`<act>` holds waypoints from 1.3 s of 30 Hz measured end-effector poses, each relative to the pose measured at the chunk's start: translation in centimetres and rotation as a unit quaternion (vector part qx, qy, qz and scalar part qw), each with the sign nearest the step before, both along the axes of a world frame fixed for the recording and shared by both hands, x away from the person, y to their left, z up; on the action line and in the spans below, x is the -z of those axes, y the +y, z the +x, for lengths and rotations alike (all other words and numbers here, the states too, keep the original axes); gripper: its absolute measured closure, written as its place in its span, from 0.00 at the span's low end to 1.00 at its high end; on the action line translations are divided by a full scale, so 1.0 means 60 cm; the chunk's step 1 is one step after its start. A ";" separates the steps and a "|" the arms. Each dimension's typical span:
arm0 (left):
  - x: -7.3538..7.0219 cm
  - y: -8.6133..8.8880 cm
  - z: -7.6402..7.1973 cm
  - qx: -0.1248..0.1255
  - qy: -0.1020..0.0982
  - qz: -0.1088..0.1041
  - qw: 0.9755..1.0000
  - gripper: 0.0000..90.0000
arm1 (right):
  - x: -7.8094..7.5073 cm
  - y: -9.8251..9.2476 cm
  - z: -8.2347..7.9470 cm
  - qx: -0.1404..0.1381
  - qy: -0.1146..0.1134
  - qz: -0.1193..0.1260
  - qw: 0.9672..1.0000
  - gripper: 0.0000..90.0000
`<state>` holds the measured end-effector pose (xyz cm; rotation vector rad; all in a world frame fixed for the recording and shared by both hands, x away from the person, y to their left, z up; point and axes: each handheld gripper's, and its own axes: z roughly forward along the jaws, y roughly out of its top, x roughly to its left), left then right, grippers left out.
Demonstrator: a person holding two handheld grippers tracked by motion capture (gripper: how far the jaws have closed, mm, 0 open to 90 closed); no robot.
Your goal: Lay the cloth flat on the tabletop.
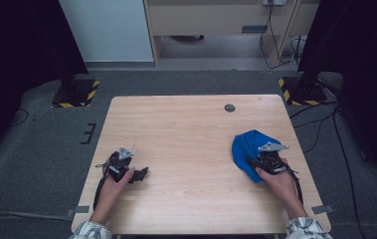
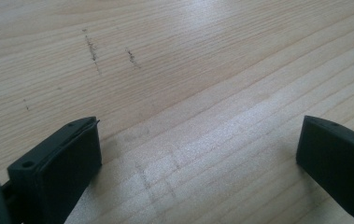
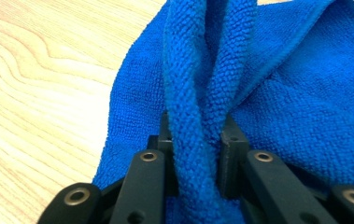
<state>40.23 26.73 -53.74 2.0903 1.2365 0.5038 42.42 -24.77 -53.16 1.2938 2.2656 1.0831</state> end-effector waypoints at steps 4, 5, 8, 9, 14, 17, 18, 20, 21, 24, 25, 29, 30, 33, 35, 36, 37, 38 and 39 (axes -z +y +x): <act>0.000 0.000 0.000 0.000 0.000 0.000 1.000 0.00 | -0.004 0.002 -0.001 -0.001 -0.004 0.004 1.000 0.86; 0.000 0.000 0.000 0.000 0.000 0.000 1.000 0.00 | -0.005 0.003 -0.001 -0.002 -0.007 0.005 1.000 0.87; 0.000 0.000 0.000 0.000 0.000 0.000 1.000 0.00 | -0.009 0.007 -0.004 -0.007 -0.011 0.011 1.000 0.87; 0.000 0.000 0.000 0.000 0.000 0.000 1.000 0.00 | -0.011 0.009 -0.005 -0.010 -0.012 0.012 1.000 0.87; 0.000 0.000 0.000 0.000 0.000 0.000 1.000 0.00 | -0.022 0.024 -0.012 -0.023 -0.018 0.023 0.999 0.87; 0.000 0.000 0.000 0.001 0.000 0.000 1.000 0.00 | -0.028 0.037 -0.017 -0.034 -0.025 0.027 0.999 0.87; 0.000 -0.001 0.001 0.001 0.000 0.000 1.000 0.00 | -0.030 0.042 -0.019 -0.039 -0.026 0.029 0.998 0.87; 0.000 -0.001 0.001 0.003 0.001 0.001 1.000 0.00 | -0.035 0.057 -0.024 -0.051 -0.027 0.031 0.998 0.87; 0.000 -0.001 0.001 0.003 0.001 0.001 1.000 0.00 | -0.035 0.057 -0.024 -0.051 -0.027 0.031 0.998 0.87; 0.000 -0.001 0.001 0.002 0.001 0.001 1.000 0.00 | -0.038 0.074 -0.029 -0.062 -0.030 0.035 0.997 0.87; 0.000 -0.001 0.001 0.003 0.001 0.001 1.000 0.00 | -0.039 0.077 -0.030 -0.064 -0.030 0.036 0.997 0.87; 0.000 -0.002 0.001 0.003 0.001 0.000 1.000 0.00 | -0.046 0.101 -0.039 -0.080 -0.032 0.043 0.995 0.87; 0.000 -0.002 0.001 0.003 0.001 0.000 1.000 0.00 | -0.046 0.101 -0.039 -0.080 -0.032 0.043 0.995 0.87; 0.000 -0.002 0.001 0.003 0.001 0.000 1.000 0.00 | -0.051 0.116 -0.045 -0.090 -0.035 0.052 0.994 0.87; 0.000 -0.002 0.001 0.003 0.001 0.000 1.000 0.00 | -0.056 0.127 -0.050 -0.098 -0.036 0.059 0.993 0.87; 0.000 -0.002 0.001 0.003 0.001 0.000 1.000 0.00 | -0.057 0.131 -0.051 -0.102 -0.037 0.060 0.992 0.87; 0.000 -0.002 0.001 0.003 0.000 0.001 1.000 0.00 | -0.058 0.137 -0.054 -0.105 -0.037 0.061 0.992 0.87; 0.000 -0.002 0.001 0.003 0.001 0.001 1.000 0.00 | -0.058 0.142 -0.056 -0.110 -0.037 0.059 0.991 0.86; 0.000 -0.002 0.001 0.003 0.001 0.001 1.000 0.00 | -0.059 0.149 -0.059 -0.114 -0.036 0.060 0.991 0.86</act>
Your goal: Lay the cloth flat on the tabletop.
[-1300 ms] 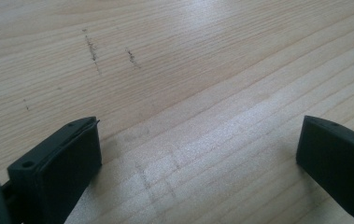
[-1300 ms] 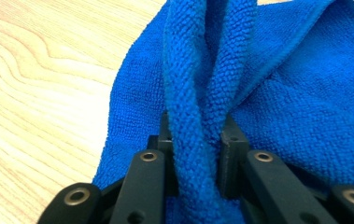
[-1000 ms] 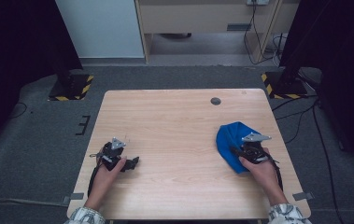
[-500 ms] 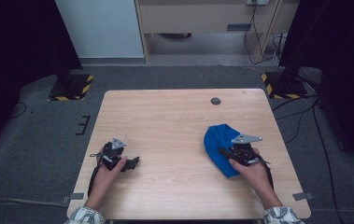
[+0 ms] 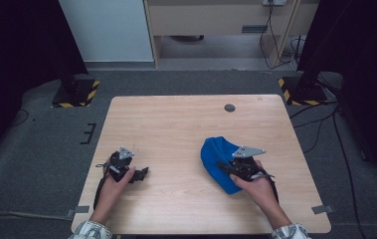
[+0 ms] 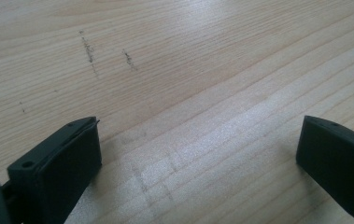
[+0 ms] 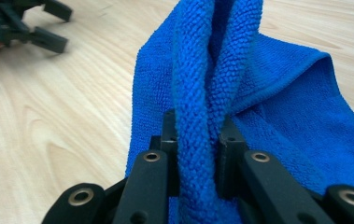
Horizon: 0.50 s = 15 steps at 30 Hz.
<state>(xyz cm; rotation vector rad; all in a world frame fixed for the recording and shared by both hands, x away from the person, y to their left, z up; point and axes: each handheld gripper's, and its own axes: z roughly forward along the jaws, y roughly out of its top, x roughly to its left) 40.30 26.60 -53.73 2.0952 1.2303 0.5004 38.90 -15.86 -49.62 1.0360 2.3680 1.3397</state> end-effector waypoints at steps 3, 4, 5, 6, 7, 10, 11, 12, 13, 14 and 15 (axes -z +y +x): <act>0.000 -0.001 0.000 0.001 0.000 0.000 1.000 0.00 | 0.000 0.019 -0.007 -0.013 0.000 -0.006 1.000 0.86; 0.000 -0.001 0.001 0.001 0.000 0.000 1.000 0.00 | 0.002 0.027 -0.010 -0.016 0.000 -0.008 1.000 0.86; 0.000 -0.002 0.001 0.001 0.000 0.000 1.000 0.00 | 0.002 0.032 -0.011 -0.020 -0.001 -0.010 1.000 0.86; 0.000 -0.003 0.001 0.001 0.000 -0.001 1.000 0.00 | 0.004 0.041 -0.013 -0.023 0.000 -0.012 1.000 0.85; 0.000 -0.003 0.001 0.002 0.000 -0.001 1.000 0.00 | 0.005 0.047 -0.014 -0.024 0.001 -0.011 1.000 0.85; 0.000 -0.004 0.001 0.002 0.000 0.000 1.000 0.00 | 0.009 0.061 -0.016 -0.029 0.005 -0.014 0.999 0.84; 0.000 -0.004 0.001 0.002 0.000 0.000 1.000 0.00 | 0.011 0.067 -0.016 -0.030 0.005 -0.016 0.999 0.84; 0.000 -0.004 0.001 0.002 0.000 0.000 1.000 0.00 | 0.011 0.070 -0.016 -0.031 0.004 -0.018 0.999 0.84; 0.000 -0.005 0.001 0.002 0.000 0.001 1.000 0.00 | 0.011 0.073 -0.017 -0.029 0.005 -0.017 0.999 0.83; 0.000 -0.006 0.001 0.002 0.000 0.000 1.000 0.00 | 0.011 0.076 -0.017 -0.030 0.005 -0.016 0.999 0.83; 0.000 -0.006 0.001 0.003 -0.001 0.000 1.000 0.00 | 0.011 0.078 -0.017 -0.028 0.005 -0.014 1.000 0.83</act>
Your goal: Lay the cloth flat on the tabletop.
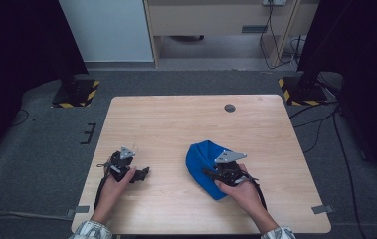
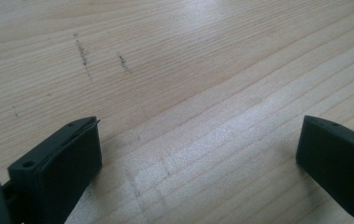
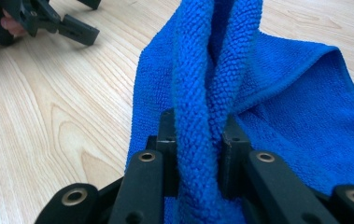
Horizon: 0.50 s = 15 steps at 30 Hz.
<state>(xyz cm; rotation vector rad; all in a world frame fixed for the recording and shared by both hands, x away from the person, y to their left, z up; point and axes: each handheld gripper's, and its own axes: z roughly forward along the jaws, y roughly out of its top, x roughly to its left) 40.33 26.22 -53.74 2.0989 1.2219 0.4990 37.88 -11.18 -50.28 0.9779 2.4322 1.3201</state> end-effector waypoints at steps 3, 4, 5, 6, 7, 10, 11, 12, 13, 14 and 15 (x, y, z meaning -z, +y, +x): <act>0.000 -0.003 -0.001 0.002 0.000 0.000 1.000 0.00 | 0.001 0.007 -0.001 0.000 0.001 0.000 1.000 0.82; 0.000 -0.005 -0.001 0.004 0.000 0.000 1.000 0.00 | 0.002 0.010 -0.002 -0.001 0.001 -0.003 1.000 0.82; 0.000 -0.006 -0.002 0.005 0.000 0.001 1.000 0.00 | 0.003 0.014 -0.003 -0.002 0.004 -0.003 1.000 0.81; 0.000 -0.008 -0.002 0.006 -0.001 0.000 1.000 0.00 | 0.004 0.018 -0.005 -0.003 0.006 -0.004 1.000 0.80; 0.000 -0.010 -0.003 0.008 0.000 0.001 1.000 0.00 | 0.006 0.022 -0.007 -0.008 0.006 -0.005 1.000 0.80; 0.000 -0.016 -0.006 0.010 -0.001 0.000 1.000 0.00 | 0.012 0.036 -0.010 -0.014 0.011 -0.009 1.000 0.73; 0.000 -0.019 -0.007 0.012 -0.001 0.001 1.000 0.00 | 0.015 0.039 -0.011 -0.016 0.014 -0.013 1.000 0.68; 0.000 -0.022 -0.008 0.014 -0.001 0.001 1.000 0.00 | 0.020 0.045 -0.010 -0.021 0.022 -0.020 0.999 0.60; 0.000 -0.025 -0.009 0.015 -0.001 0.002 1.000 0.00 | 0.024 0.050 -0.012 -0.023 0.024 -0.030 0.999 0.52; 0.000 -0.027 -0.009 0.017 -0.001 0.001 1.000 0.00 | 0.025 0.053 -0.013 -0.024 0.020 -0.041 0.999 0.45; 0.000 -0.030 -0.009 0.020 -0.002 0.002 1.000 0.00 | 0.024 0.054 -0.015 -0.021 0.016 -0.042 0.999 0.39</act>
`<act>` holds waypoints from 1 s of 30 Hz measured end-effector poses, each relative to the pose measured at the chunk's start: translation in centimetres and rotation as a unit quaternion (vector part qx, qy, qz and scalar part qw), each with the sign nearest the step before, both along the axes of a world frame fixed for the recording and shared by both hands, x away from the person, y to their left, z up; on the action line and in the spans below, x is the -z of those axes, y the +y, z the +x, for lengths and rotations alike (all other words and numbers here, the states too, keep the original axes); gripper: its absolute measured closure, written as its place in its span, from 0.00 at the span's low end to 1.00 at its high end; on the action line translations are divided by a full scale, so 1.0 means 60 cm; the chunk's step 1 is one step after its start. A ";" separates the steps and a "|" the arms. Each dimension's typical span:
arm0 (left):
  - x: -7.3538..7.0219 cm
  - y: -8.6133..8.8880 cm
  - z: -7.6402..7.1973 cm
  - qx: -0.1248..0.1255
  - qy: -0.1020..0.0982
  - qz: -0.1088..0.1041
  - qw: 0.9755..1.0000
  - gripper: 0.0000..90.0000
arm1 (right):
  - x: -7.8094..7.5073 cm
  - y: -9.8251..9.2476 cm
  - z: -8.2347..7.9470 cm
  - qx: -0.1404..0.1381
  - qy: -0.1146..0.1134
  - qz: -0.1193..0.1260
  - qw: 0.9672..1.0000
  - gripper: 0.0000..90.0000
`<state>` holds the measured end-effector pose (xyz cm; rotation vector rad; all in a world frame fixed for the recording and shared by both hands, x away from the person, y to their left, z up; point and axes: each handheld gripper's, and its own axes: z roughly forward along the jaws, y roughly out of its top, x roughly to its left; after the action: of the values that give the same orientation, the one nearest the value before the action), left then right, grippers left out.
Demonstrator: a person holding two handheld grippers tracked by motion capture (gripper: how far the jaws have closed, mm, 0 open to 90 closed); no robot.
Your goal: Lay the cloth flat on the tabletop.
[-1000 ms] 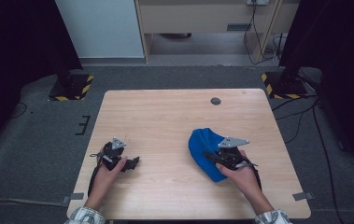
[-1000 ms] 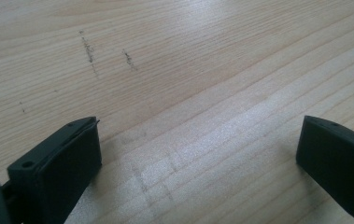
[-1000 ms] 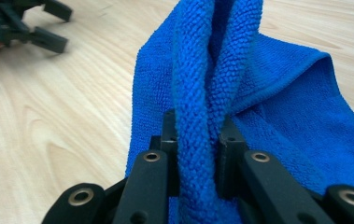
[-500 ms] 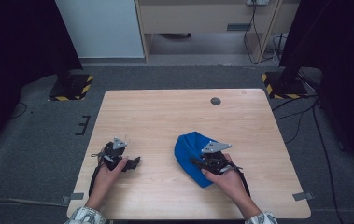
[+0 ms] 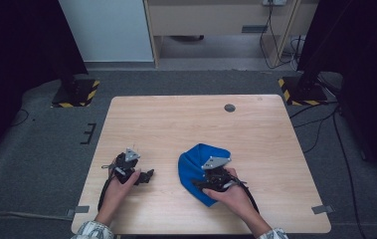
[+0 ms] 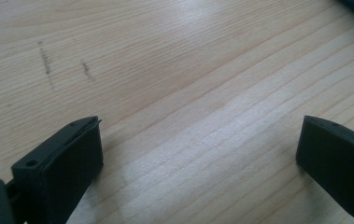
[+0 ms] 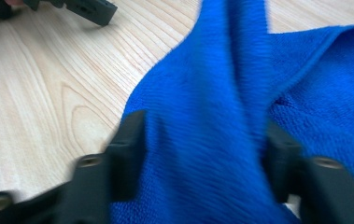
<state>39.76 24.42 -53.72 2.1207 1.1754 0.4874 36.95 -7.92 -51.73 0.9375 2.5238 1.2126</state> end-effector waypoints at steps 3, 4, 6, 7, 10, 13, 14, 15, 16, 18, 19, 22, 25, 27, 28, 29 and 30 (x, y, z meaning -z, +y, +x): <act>-0.001 -0.007 -0.001 0.006 -0.008 0.002 1.000 0.02 | -0.010 -0.002 -0.002 -0.001 -0.011 0.008 1.000 0.22; -0.002 -0.009 -0.002 0.008 -0.011 0.006 1.000 0.03 | -0.014 -0.004 -0.002 0.001 -0.015 0.010 1.000 0.19; -0.007 -0.014 -0.005 0.012 -0.018 0.014 1.000 0.06 | -0.021 -0.010 -0.001 0.004 -0.016 0.022 1.000 0.15; -0.009 -0.017 -0.006 0.013 -0.022 0.012 1.000 0.06 | -0.025 -0.013 0.000 0.004 -0.018 0.026 0.999 0.14; -0.018 -0.026 -0.011 0.019 -0.031 0.007 0.999 0.07 | -0.038 -0.024 0.000 -0.004 -0.026 0.036 0.999 0.12; -0.025 -0.036 -0.014 0.026 -0.037 0.002 0.999 0.09 | -0.051 -0.041 0.005 0.007 -0.035 0.048 0.998 0.17; -0.026 -0.040 -0.016 0.028 -0.037 -0.001 0.999 0.09 | -0.054 -0.048 0.008 0.014 -0.039 0.050 0.998 0.21; -0.028 -0.044 -0.017 0.033 -0.038 -0.004 0.999 0.10 | -0.056 -0.055 0.012 0.023 -0.040 0.048 0.998 0.25; -0.029 -0.049 -0.019 0.036 -0.037 -0.006 0.999 0.11 | -0.056 -0.063 0.016 0.032 -0.042 0.047 0.998 0.32; -0.033 -0.057 -0.022 0.043 -0.038 -0.011 0.998 0.11 | -0.052 -0.078 0.023 0.049 -0.043 0.039 0.997 0.42; -0.035 -0.061 -0.023 0.046 -0.037 -0.015 0.998 0.12 | -0.050 -0.086 0.026 0.061 -0.043 0.037 0.997 0.50; -0.038 -0.072 -0.028 0.055 -0.040 -0.012 0.998 0.14 | -0.042 -0.107 0.039 0.097 -0.045 0.028 0.994 0.64; -0.039 -0.081 -0.030 0.063 -0.040 -0.011 0.997 0.14 | -0.035 -0.121 0.052 0.116 -0.043 0.026 0.992 0.69; -0.039 -0.084 -0.031 0.065 -0.038 -0.010 0.997 0.14 | -0.028 -0.123 0.057 0.116 -0.036 0.025 0.992 0.67; -0.039 -0.086 -0.031 0.066 -0.037 -0.010 0.997 0.14 | -0.022 -0.122 0.060 0.110 -0.031 0.025 0.993 0.64; -0.039 -0.087 -0.031 0.066 -0.036 -0.010 0.997 0.15 | -0.017 -0.120 0.062 0.107 -0.023 0.022 0.994 0.60; -0.040 -0.088 -0.032 0.066 -0.036 -0.011 0.997 0.15 | -0.014 -0.117 0.063 0.106 -0.020 0.017 0.994 0.56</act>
<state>37.84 19.15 -51.33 2.1274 0.9880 0.4839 40.76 -14.94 -50.92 1.1435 2.3097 1.1998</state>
